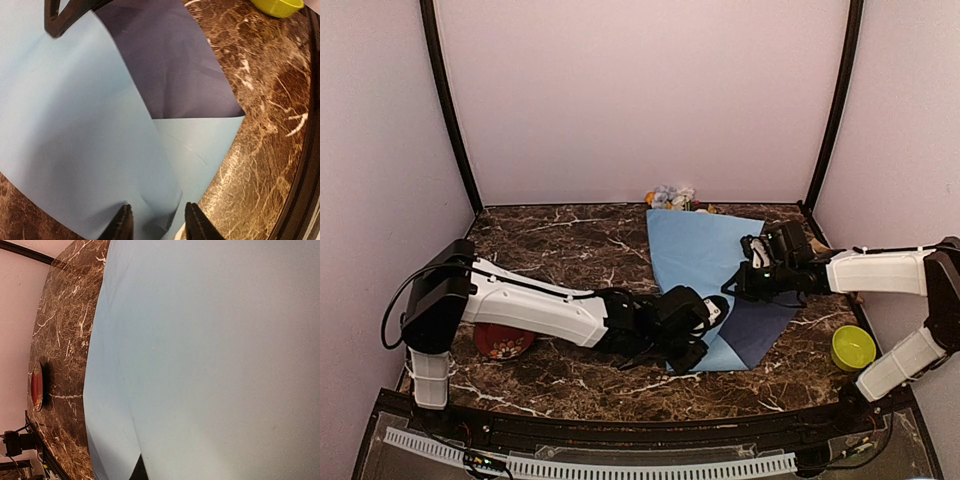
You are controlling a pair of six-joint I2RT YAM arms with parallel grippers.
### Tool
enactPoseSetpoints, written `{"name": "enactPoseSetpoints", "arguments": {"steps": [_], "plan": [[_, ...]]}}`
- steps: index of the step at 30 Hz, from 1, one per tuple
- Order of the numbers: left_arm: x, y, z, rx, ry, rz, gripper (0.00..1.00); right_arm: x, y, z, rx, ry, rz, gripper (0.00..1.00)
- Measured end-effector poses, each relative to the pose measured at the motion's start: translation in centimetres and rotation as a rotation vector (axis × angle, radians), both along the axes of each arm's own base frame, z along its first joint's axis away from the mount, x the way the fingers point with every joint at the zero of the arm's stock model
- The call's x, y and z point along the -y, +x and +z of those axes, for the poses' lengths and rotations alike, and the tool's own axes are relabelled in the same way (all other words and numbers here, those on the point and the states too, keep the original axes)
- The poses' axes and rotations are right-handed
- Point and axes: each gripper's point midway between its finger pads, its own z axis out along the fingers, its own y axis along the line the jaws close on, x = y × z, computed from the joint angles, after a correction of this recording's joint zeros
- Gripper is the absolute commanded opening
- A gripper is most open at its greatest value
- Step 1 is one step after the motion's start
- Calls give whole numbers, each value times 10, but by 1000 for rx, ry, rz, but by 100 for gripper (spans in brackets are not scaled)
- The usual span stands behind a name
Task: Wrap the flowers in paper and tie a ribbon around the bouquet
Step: Pass from the left arm to the right, then adjust the corner of the folded wrapping paper at the center of the board.
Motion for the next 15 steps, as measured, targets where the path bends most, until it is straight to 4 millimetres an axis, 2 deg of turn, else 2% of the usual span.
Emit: {"name": "enactPoseSetpoints", "arguments": {"steps": [4, 6, 9, 11, 13, 15], "plan": [[-8, -13, 14, 23, -41, -80, 45, 4, 5, -7, 2, -26, 5, 0], [-12, -22, 33, 40, -94, -132, 44, 5, 6, -12, -5, -38, 12, 0], [-14, -28, 65, 89, -188, -179, 31, 3, 8, -17, -13, -50, 28, 0], [-17, -24, 83, 142, -227, -175, 25, 2, 9, -20, -19, -56, 32, 0], [-18, -15, 90, 199, -234, -149, 19, 1, 10, -22, -21, -61, 40, 0], [-18, -6, 85, 241, -202, -125, 15, 1, 9, -23, -24, -63, 45, 0]]}}
